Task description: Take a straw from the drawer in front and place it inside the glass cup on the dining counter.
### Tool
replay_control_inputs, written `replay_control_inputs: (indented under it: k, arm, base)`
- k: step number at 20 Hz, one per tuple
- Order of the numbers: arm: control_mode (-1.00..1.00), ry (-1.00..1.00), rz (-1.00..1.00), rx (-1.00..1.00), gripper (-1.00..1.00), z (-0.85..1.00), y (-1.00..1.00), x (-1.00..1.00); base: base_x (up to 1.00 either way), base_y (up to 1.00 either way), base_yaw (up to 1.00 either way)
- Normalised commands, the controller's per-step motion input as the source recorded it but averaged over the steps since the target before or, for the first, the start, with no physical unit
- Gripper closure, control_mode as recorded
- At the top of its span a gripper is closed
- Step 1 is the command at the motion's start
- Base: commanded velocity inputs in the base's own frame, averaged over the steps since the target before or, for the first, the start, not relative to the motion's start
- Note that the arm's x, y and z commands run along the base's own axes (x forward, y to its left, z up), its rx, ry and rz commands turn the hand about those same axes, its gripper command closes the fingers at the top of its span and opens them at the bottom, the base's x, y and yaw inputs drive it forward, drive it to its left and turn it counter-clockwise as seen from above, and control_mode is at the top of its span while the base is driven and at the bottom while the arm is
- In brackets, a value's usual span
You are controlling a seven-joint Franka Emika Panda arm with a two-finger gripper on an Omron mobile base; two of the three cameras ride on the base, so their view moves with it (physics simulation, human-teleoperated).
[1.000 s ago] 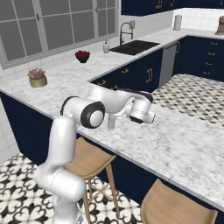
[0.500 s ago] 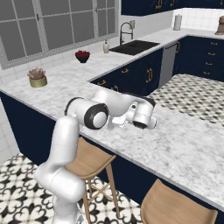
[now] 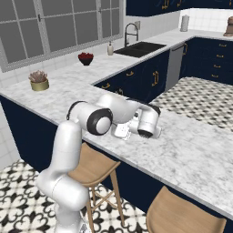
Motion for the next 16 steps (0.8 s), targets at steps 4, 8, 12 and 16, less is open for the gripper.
replay_control_inputs:
  k: [4,8,12,16]
  arm:
    - [-1.00,-0.13,0.00,-0.03,1.00,0.00,0.42,0.28]
    - [-1.00,-0.08,0.00,0.00,1.00,0.00,0.08,0.18]
    - [-1.00,-0.07,0.00,0.00,1.00,0.00,0.00,0.02]
    - [-1.00,-0.10,0.00,0.00,-1.00,0.00,-0.01,0.00]
  base:
    - [0.00,0.00,0.00]
    - [0.00,0.00,0.00]
    - [0.00,0.00,0.00]
    - [0.00,0.00,0.00]
